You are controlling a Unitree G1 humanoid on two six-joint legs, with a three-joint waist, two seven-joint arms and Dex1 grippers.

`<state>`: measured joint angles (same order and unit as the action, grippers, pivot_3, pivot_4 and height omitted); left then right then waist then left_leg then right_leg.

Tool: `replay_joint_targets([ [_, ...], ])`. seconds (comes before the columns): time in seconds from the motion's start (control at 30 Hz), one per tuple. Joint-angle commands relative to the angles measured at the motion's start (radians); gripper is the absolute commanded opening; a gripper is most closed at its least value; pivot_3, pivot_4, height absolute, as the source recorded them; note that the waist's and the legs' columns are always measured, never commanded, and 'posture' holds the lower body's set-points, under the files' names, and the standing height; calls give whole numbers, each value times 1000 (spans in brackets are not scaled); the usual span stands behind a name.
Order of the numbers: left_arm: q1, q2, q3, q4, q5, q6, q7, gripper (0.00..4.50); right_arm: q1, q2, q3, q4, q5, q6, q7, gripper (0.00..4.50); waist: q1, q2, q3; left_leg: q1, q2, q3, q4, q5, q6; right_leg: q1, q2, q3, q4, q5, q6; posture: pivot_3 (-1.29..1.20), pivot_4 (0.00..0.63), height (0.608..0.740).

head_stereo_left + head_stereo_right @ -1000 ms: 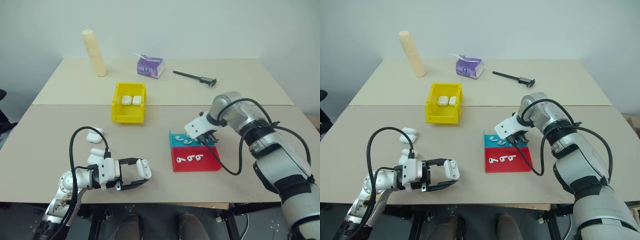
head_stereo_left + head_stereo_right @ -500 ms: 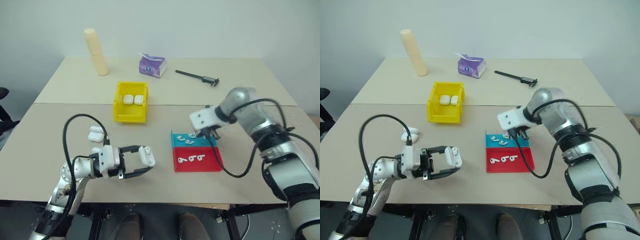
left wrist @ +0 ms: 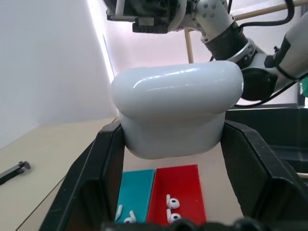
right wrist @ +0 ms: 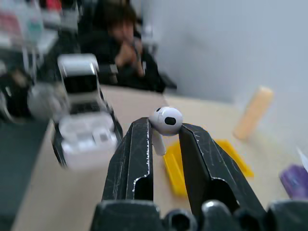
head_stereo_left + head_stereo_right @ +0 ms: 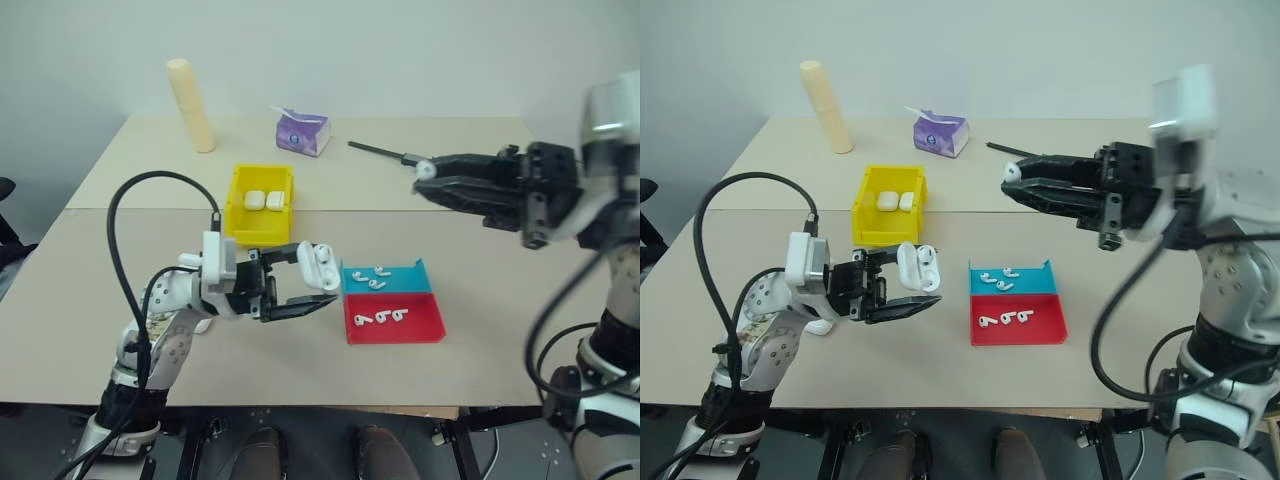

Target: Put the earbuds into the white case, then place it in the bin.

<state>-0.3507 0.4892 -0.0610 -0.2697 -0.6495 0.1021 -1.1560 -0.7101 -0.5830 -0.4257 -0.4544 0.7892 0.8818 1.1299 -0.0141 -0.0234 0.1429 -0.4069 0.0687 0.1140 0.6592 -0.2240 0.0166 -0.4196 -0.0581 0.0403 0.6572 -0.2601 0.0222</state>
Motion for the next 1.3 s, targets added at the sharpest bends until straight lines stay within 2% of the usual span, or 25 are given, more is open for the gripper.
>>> replay_joint_targets([
  [0.03,-40,-10,-17,-10,-4,11,-20,2747,81,36,-32,-130,189,46,-131,641,1,0,0,0,0,0,0,0,0,0,0,0,0,0,0,0,150,740],
  [0.2,-73,-19,-29,7,14,19,-19,2747,187,87,46,-206,278,0,-241,641,-2,0,0,-1,0,-1,0,0,0,0,0,0,-1,0,1,0,150,740],
  [0.33,-72,-20,-26,-2,18,17,-20,2747,233,73,124,-212,257,-34,-264,641,-3,0,0,-1,0,-1,0,0,0,-1,1,0,0,0,1,0,150,740],
  [0.8,-31,-16,-17,-37,39,7,14,2747,266,-7,276,-151,215,-90,-241,641,-1,0,0,-1,0,-1,0,0,0,0,0,0,-1,0,1,0,150,740],
  [1.3,-19,-30,-19,-35,60,-15,20,2747,297,-33,344,-149,152,-153,-232,641,0,0,0,-2,0,-1,0,0,0,-1,0,0,-2,0,1,0,150,740],
])
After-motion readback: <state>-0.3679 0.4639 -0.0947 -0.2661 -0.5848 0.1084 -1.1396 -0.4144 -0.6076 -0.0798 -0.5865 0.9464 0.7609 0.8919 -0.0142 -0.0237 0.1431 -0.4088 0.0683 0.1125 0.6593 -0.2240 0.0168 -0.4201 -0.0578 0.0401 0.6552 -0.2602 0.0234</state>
